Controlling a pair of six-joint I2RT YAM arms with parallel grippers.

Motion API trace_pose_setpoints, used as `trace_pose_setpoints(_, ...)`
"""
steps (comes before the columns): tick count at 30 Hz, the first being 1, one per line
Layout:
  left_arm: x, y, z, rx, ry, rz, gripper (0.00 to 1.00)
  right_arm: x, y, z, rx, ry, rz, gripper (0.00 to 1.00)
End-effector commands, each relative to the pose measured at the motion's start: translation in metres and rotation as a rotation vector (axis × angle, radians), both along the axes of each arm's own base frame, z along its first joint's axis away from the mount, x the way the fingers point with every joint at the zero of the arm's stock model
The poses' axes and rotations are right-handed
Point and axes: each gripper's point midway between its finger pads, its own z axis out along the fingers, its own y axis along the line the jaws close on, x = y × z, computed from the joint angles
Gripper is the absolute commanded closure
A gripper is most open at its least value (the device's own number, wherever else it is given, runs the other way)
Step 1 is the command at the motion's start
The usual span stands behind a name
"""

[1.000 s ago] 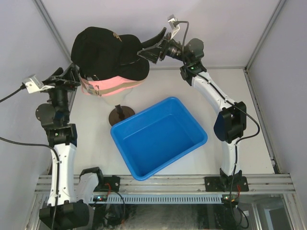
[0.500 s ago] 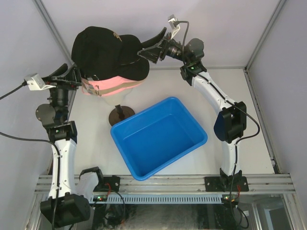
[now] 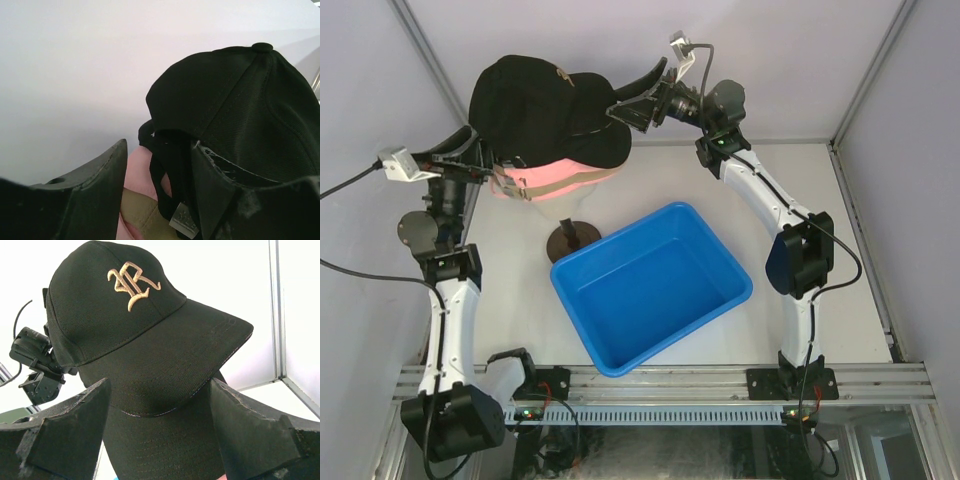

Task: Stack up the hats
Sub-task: Stack the hat on the hat.

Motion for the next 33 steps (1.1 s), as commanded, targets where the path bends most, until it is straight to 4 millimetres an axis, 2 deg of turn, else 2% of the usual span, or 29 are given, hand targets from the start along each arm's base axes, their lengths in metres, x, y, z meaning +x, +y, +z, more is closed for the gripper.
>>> trace_pose_setpoints(1,-0.014,-0.013,0.034,0.050,-0.121,-0.065,0.47,-0.021,-0.009,0.035,0.035,-0.076,0.007,0.23)
trace_pose_setpoints(8,-0.016,-0.019,0.048,0.090,-0.162,-0.093,0.79,-0.020,-0.008,0.035,0.032,-0.071,0.008,0.23)
trace_pose_setpoints(10,-0.019,-0.018,0.050,0.093,-0.175,-0.082,0.83,-0.019,-0.008,0.035,0.032,-0.072,0.006,0.23)
trace_pose_setpoints(26,-0.040,-0.017,0.075,0.203,-0.212,0.022,0.96,-0.019,-0.009,0.040,0.040,-0.086,0.005,0.23)
trace_pose_setpoints(33,-0.037,-0.009,0.074,0.272,-0.142,0.112,0.98,-0.020,-0.005,0.042,0.036,-0.078,0.012,0.23)
